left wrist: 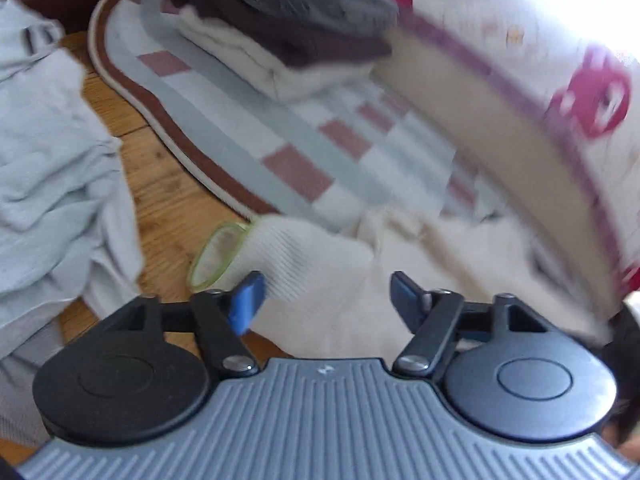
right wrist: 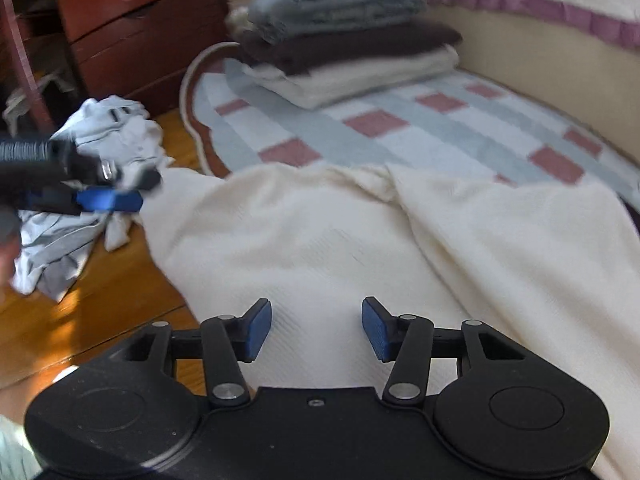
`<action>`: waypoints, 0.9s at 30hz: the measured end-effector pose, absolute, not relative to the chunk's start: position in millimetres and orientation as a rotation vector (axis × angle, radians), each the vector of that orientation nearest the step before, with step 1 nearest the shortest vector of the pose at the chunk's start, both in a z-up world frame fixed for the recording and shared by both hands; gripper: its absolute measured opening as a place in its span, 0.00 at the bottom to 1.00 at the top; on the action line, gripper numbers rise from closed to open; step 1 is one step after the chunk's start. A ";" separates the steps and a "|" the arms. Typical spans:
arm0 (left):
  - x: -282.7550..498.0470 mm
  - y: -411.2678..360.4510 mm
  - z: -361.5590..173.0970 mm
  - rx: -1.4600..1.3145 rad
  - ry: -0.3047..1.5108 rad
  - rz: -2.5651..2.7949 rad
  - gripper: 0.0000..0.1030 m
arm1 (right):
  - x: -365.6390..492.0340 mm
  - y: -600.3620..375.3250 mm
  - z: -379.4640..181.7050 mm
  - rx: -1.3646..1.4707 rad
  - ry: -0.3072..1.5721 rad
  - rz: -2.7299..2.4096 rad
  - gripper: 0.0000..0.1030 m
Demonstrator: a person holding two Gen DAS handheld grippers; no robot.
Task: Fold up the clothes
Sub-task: 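Open both grippers and lay the blanket corner down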
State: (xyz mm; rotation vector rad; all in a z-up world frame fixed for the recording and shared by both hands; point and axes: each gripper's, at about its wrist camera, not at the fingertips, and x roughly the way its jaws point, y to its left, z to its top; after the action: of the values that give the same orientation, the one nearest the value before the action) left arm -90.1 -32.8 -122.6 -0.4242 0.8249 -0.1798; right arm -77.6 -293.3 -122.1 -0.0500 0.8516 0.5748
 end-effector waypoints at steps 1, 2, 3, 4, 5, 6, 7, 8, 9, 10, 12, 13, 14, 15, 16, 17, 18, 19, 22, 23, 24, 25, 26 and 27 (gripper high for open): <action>-83.5 -36.1 -128.4 -0.434 0.842 -0.145 0.76 | -76.6 -296.2 -123.1 -0.023 0.862 0.573 0.54; -77.6 -36.2 -134.1 -0.453 0.857 -0.106 0.76 | -76.3 -299.4 -123.3 0.006 0.869 0.574 0.54; -71.9 -34.7 -139.6 -0.471 0.870 -0.064 0.75 | -76.1 -302.0 -124.3 0.032 0.878 0.576 0.54; -66.9 -33.3 -144.5 -0.482 0.882 -0.019 0.63 | -75.6 -303.2 -126.5 0.054 0.890 0.579 0.54; -65.3 -32.9 -146.2 -0.465 0.886 0.033 0.58 | -75.1 -303.8 -128.7 0.072 0.902 0.583 0.54; -67.0 -33.6 -145.2 -0.436 0.881 0.048 0.53 | -74.8 -304.5 -130.7 0.086 0.912 0.587 0.54; -67.4 -39.9 -143.6 -0.384 0.890 0.062 0.48 | -75.1 -304.3 -131.8 0.090 0.916 0.592 0.54; -67.8 -46.2 -142.1 -0.332 0.899 0.075 0.47 | -75.8 -303.2 -132.1 0.085 0.916 0.597 0.55; -68.3 -52.3 -140.6 -0.280 0.905 0.091 0.46 | -76.5 -302.0 -132.5 0.079 0.916 0.602 0.55; -69.2 -57.7 -139.5 -0.233 0.900 0.116 0.46 | -77.3 -300.7 -132.8 0.072 0.915 0.607 0.55; -70.9 -65.1 -136.2 -0.185 0.891 0.163 0.47 | -80.2 -297.7 -132.1 0.054 0.917 0.621 0.56; -71.7 -67.6 -134.2 -0.178 0.887 0.186 0.49 | -81.9 -296.2 -131.6 0.044 0.918 0.628 0.57; -72.5 -70.1 -132.2 -0.170 0.884 0.208 0.51 | -84.0 -294.1 -131.4 0.028 0.918 0.636 0.60; -74.0 -72.6 -129.3 -0.159 0.877 0.229 0.54 | -86.1 -291.5 -131.5 0.006 0.915 0.644 0.61; -78.2 -74.6 -122.3 -0.138 0.859 0.243 0.60 | -87.8 -288.8 -131.6 -0.018 0.911 0.648 0.63; -83.0 -76.5 -115.1 -0.117 0.840 0.262 0.62 | -89.6 -286.0 -131.8 -0.042 0.906 0.653 0.65; -89.8 -77.5 -107.2 -0.097 0.820 0.310 0.62 | -91.3 -283.3 -131.9 -0.066 0.902 0.658 0.66; -95.4 -75.2 -101.4 -0.083 0.810 0.361 0.67 | -92.5 -281.4 -131.8 -0.080 0.898 0.661 0.67; -109.1 -47.9 -95.0 -0.228 0.862 0.337 0.75 | -93.0 -279.8 -130.0 -0.077 0.901 0.671 0.67; -108.5 -35.0 -102.9 -0.366 0.946 0.254 0.75 | -92.4 -281.6 -128.7 -0.048 0.912 0.680 0.67; -108.7 -22.9 -110.9 -0.504 1.019 0.176 0.75 | -92.1 -284.8 -127.4 -0.004 0.928 0.692 0.67; -112.5 -14.8 -119.1 -0.634 1.051 0.136 0.75 | -91.5 -289.3 -126.5 0.049 0.950 0.715 0.67; -118.1 -9.9 -125.3 -0.733 1.052 0.117 0.75 | -90.5 -294.4 -125.8 0.107 0.975 0.744 0.67; -122.7 -8.3 -130.1 -0.786 1.034 0.098 0.75 | -89.7 -299.8 -124.6 0.165 0.996 0.760 0.67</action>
State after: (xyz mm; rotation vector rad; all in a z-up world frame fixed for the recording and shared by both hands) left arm -122.7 -8.3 -130.1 -0.7857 1.0340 0.0980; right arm -89.7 -299.8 -124.6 0.1645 0.9965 0.7599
